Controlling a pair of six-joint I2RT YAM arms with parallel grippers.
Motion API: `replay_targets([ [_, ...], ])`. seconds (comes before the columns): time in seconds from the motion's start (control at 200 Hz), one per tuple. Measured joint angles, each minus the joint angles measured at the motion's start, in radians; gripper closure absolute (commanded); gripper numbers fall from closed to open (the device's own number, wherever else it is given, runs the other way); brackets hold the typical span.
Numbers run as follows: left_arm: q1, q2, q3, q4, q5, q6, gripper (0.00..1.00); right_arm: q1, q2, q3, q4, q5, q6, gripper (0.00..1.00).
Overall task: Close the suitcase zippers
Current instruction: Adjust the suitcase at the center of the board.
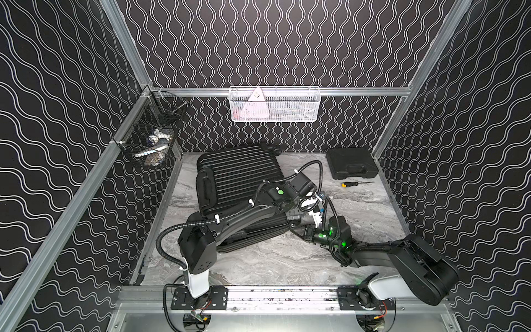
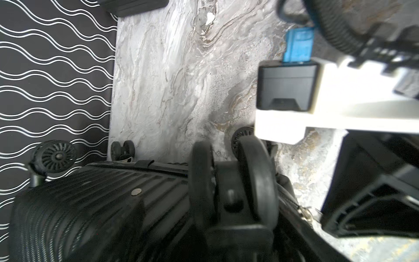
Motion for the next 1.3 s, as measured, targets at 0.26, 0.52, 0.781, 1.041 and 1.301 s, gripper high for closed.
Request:
replay_targets([
  [0.26, 0.0, 0.031, -0.003, 0.097, -0.038, 0.0, 0.11, 0.042, 0.05, 0.002, 0.078, 0.047, 0.041, 1.0],
  [0.52, 0.032, 0.075, 0.036, 0.121, -0.051, -0.028, 0.12, 0.09, 0.196, 0.015, 0.281, 0.146, 0.116, 1.0],
  [0.781, 0.047, 0.041, 0.092, 0.067, 0.059, -0.112, 0.08, 0.101, 0.242, 0.013, 0.362, 0.169, 0.132, 1.0],
  [1.041, 0.267, -0.186, 0.129, 0.068, 0.175, -0.431, 0.1, 0.08, 0.216, 0.05, 0.246, 0.138, 0.08, 1.0],
  [1.301, 0.703, -0.369, -0.007, -0.048, 0.168, -0.71, 0.09, 0.048, 0.287, 0.059, 0.323, 0.085, 0.064, 1.0],
])
